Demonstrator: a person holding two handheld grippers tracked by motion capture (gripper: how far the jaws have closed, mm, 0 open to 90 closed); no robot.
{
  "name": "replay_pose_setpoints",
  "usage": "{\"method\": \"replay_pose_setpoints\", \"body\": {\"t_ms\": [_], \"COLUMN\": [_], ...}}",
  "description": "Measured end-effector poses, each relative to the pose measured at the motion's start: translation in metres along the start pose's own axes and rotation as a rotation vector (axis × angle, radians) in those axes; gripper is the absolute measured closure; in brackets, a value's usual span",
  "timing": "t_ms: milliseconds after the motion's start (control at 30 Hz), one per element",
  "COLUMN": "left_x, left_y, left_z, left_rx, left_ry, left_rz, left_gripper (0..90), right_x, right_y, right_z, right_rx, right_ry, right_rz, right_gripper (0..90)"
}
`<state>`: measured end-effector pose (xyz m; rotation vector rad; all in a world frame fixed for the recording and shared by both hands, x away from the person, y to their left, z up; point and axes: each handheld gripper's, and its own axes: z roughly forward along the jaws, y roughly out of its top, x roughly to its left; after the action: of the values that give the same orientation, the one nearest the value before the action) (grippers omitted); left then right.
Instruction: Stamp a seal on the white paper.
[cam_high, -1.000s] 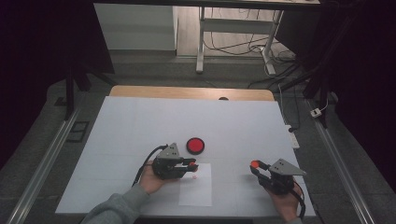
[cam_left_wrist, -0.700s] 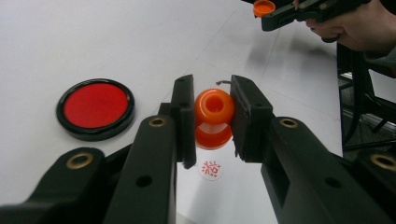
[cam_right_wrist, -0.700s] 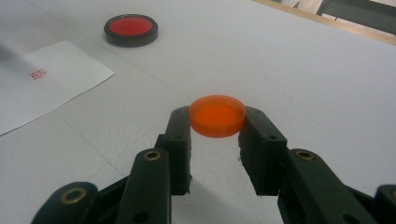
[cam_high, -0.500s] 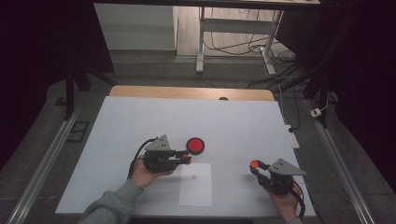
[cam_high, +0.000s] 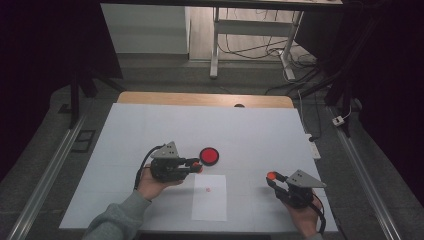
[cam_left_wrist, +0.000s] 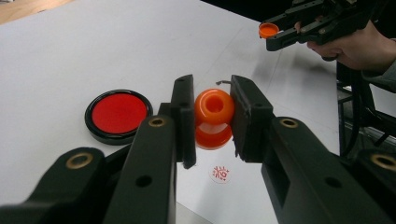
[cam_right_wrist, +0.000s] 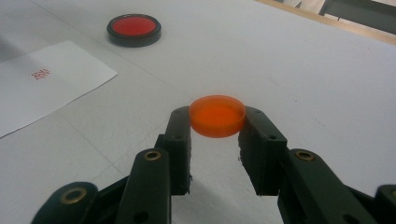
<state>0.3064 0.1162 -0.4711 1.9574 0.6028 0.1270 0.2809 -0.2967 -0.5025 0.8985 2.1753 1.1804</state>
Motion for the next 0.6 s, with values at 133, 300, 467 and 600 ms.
{"method": "replay_pose_setpoints", "body": {"t_ms": [133, 300, 467, 600], "left_x": [0.0008, 0.0032, 0.0035, 0.0021], "left_y": [0.0000, 0.0009, 0.0041, 0.0077], "left_z": [0.0006, 0.0010, 0.0011, 0.0023], "left_rx": [0.001, -0.003, -0.012, -0.020], "left_ry": [0.002, 0.003, 0.002, -0.001], "left_rz": [-0.002, -0.014, -0.013, -0.013], "left_gripper": [71.9, 71.9, 71.8, 71.9], "right_x": [0.0004, 0.0009, 0.0035, 0.0051], "right_y": [0.0000, 0.0004, 0.0021, 0.0033], "right_z": [0.0007, 0.0019, 0.0033, 0.0050], "right_rx": [0.000, -0.002, -0.006, -0.004], "right_ry": [0.004, 0.008, 0.016, 0.022], "right_rz": [0.000, 0.002, -0.003, -0.004], "right_gripper": [63.9, 63.9, 63.9, 63.9]}}
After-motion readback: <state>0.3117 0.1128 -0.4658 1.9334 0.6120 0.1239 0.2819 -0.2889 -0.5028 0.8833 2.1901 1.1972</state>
